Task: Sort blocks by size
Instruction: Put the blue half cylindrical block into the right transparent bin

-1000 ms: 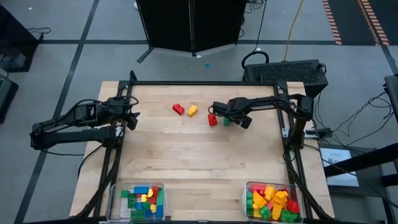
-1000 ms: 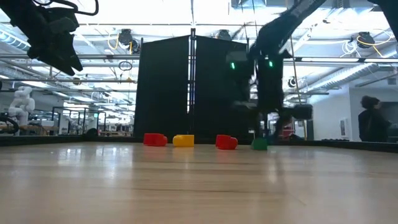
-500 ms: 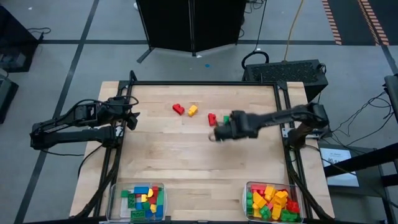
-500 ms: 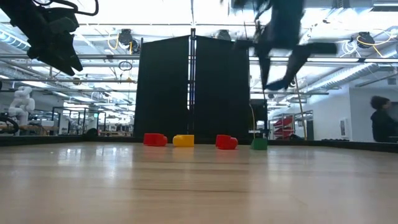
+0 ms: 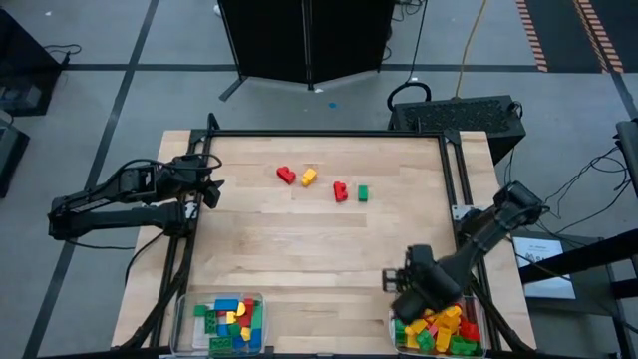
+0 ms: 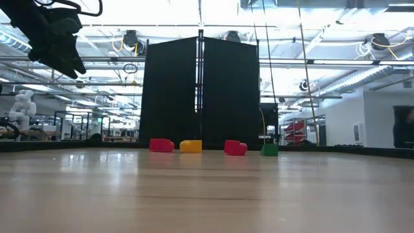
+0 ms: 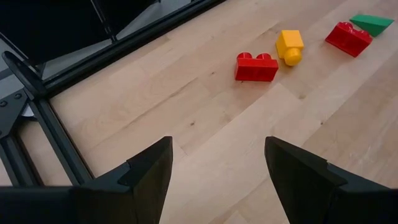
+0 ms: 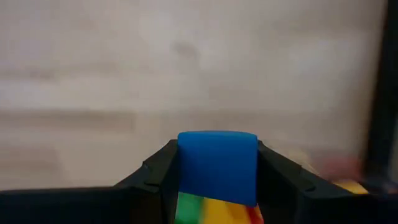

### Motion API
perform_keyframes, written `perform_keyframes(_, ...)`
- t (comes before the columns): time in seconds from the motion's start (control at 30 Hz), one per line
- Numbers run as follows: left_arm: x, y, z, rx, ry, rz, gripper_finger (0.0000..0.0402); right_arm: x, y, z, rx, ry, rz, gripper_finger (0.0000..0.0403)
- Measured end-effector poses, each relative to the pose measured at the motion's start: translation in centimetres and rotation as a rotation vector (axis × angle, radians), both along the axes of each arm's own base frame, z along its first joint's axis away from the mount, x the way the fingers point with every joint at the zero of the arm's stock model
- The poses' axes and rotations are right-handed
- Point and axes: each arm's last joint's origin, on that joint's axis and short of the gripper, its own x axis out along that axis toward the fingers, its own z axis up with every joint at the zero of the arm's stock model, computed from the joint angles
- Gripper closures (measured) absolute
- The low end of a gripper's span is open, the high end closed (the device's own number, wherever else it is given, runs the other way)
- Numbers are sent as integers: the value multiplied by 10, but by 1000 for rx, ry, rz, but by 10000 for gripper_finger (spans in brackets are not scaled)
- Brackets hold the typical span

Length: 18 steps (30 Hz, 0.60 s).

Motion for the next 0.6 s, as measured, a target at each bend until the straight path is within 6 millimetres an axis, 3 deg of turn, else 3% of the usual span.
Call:
perform_keyframes(0.2,0,0,0,0,0,0,146,-30,29,-1,161,201,66,255)
perform_keyframes(0.37,0,0,0,0,0,0,146,-45,50,-1,274,235,122,255)
perform_keyframes(0.6,0,0,0,0,-1,0,146,-73,60,1,294,400,149,244)
